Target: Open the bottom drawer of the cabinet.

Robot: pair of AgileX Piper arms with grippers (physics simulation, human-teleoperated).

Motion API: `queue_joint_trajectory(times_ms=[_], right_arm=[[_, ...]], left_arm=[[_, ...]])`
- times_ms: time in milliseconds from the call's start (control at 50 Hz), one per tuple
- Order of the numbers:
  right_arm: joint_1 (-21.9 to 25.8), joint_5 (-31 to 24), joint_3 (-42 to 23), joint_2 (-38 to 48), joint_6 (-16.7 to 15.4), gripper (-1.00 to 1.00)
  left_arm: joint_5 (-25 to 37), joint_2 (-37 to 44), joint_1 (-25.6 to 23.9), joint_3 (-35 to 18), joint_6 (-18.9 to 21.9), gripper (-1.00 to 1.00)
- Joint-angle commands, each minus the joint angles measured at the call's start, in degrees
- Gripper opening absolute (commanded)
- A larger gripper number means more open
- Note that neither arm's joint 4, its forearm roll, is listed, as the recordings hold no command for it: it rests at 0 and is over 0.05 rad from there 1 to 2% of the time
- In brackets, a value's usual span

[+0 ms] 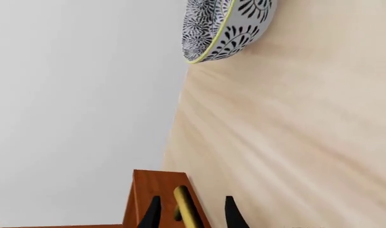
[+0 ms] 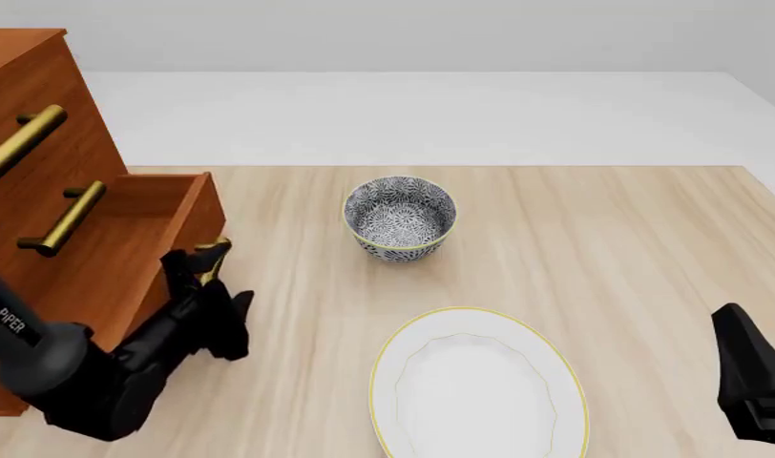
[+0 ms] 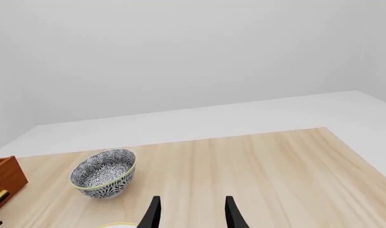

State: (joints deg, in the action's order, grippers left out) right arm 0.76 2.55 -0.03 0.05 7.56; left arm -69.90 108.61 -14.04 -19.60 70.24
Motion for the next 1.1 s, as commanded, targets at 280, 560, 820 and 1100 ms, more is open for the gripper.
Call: queue_joint_trajectory(times_ms=[280,560,820,1100], right_arm=[[0.01,0.17,0.02,-0.03,-0.04,1.00],[-0.08,0.24,0.02,-0.03,0.10,1.00],[-0.20,0.45,0.01,-0.04,0.20,1.00],[-0.05,0.62,0.01,-0.04,0.27,1.00]], left_arm=[[0.00,-9.41,-5.77,6.53,-1.96,1.00],[0.00,-17.11,-9.94,11.06,-3.11,1.00],[0.00,-23.39,-11.99,13.78,-3.86,1.00],[0.00,-28.53,-13.36,15.08,-4.09,1.00]])
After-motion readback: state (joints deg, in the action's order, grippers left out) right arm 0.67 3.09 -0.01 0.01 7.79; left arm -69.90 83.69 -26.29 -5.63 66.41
